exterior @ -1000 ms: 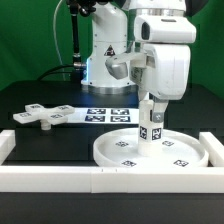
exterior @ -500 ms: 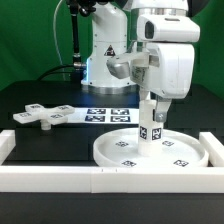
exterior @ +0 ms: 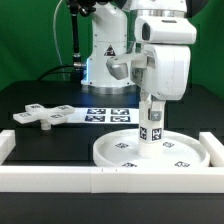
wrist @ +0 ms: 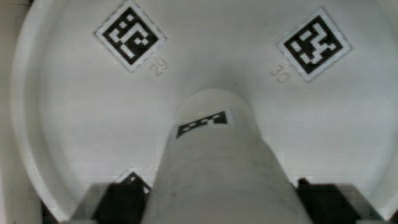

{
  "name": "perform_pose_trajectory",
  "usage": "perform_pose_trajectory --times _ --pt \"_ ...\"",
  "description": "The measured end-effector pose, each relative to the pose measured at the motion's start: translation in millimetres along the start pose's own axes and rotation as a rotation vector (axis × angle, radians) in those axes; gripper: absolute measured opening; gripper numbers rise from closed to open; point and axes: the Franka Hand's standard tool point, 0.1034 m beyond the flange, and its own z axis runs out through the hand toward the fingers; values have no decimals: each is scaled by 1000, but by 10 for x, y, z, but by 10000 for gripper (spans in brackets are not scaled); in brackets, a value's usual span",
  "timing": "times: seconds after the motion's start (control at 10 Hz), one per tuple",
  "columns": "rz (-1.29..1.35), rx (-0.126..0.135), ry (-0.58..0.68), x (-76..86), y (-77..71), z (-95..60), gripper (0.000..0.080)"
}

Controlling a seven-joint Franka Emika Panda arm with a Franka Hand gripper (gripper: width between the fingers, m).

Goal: Assemble round table

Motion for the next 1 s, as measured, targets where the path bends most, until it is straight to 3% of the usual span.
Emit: perform_pose_trajectory --times 0.6,1.0 --pt "781 11 4 52 -7 -1 409" --pt "1012 14 6 53 -9 0 409"
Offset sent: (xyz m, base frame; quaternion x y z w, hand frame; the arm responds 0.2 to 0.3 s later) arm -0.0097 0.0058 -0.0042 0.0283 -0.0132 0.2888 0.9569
